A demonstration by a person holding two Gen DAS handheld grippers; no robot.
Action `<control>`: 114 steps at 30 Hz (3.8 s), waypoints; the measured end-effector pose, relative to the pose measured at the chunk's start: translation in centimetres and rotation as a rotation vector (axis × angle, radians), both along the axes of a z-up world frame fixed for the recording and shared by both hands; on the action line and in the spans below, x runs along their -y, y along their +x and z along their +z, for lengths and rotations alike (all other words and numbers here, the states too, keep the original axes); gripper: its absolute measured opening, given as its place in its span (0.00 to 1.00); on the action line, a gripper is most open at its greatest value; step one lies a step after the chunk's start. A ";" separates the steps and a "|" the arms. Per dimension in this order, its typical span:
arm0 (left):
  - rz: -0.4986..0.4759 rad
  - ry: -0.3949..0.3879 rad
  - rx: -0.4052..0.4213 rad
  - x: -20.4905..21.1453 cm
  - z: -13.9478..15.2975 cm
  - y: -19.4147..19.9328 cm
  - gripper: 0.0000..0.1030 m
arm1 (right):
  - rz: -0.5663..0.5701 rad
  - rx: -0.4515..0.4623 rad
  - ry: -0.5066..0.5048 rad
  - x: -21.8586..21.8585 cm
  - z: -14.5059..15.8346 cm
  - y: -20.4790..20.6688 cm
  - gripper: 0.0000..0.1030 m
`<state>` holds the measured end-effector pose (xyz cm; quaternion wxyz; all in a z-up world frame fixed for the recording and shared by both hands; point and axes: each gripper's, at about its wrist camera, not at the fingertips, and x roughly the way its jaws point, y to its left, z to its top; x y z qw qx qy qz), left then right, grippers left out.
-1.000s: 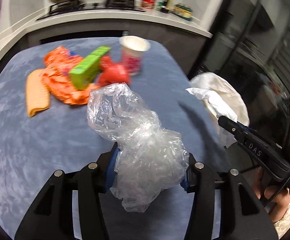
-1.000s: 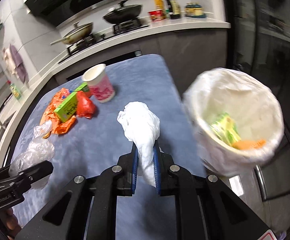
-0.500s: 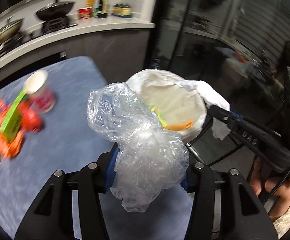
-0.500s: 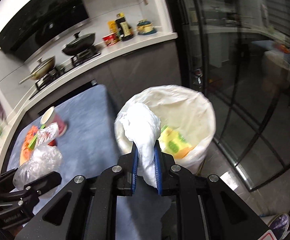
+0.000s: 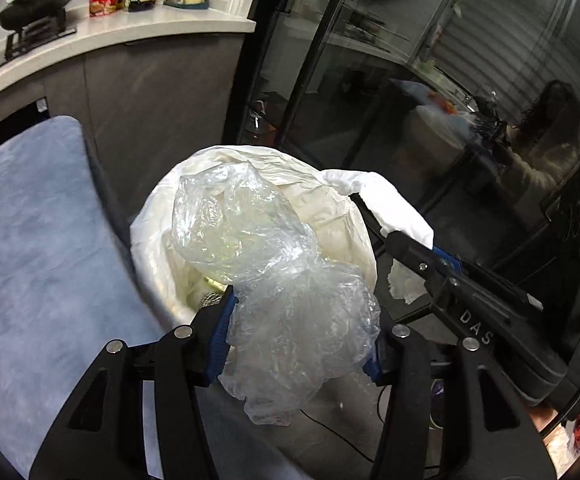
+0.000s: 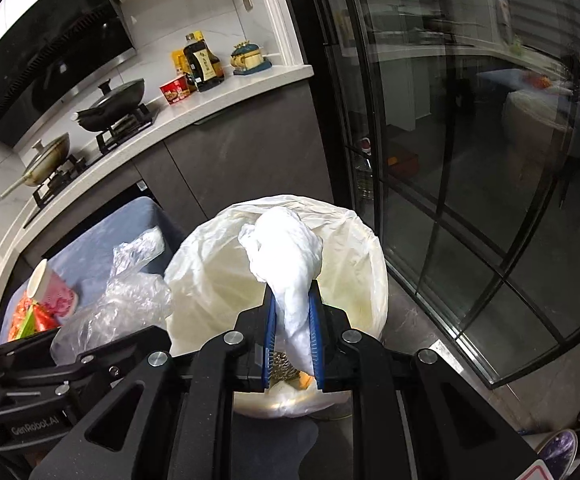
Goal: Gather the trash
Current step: 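Open both tools over the bin, dropping the plastic wrap and tissue, then move both tools back toward the remaining trash on the table, then grasp the white paper cup with the right tool while the left tool grasps the orange mesh sleeve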
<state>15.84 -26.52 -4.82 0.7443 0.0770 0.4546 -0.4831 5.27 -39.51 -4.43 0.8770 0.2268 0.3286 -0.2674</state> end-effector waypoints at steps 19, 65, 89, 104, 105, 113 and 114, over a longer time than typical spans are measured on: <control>0.158 -0.069 -0.084 -1.8 0.6 4.7 0.88 | -0.006 0.048 0.009 0.7 0.1 2.6 0.39; 0.962 0.116 0.022 -41.6 -1.3 11.3 0.90 | 0.539 -0.009 -0.107 -27.4 0.1 22.0 0.68; 0.908 0.164 0.062 -41.0 -4.6 14.5 0.52 | 0.497 -0.034 -0.125 -26.7 -3.1 26.4 0.46; 0.883 0.085 0.056 -40.6 -0.9 10.0 0.23 | 0.427 0.036 -0.038 -23.6 0.1 17.3 0.46; 0.877 0.076 0.060 -40.5 -0.5 9.3 0.23 | 0.422 0.041 -0.030 -23.4 0.3 16.6 0.46; 0.838 0.085 0.184 -38.9 3.8 4.0 0.23 | 0.398 0.068 -0.007 -22.2 1.7 10.6 0.46; 0.837 0.082 0.205 -38.8 4.6 3.3 0.22 | 0.396 0.071 -0.006 -22.0 1.8 10.1 0.46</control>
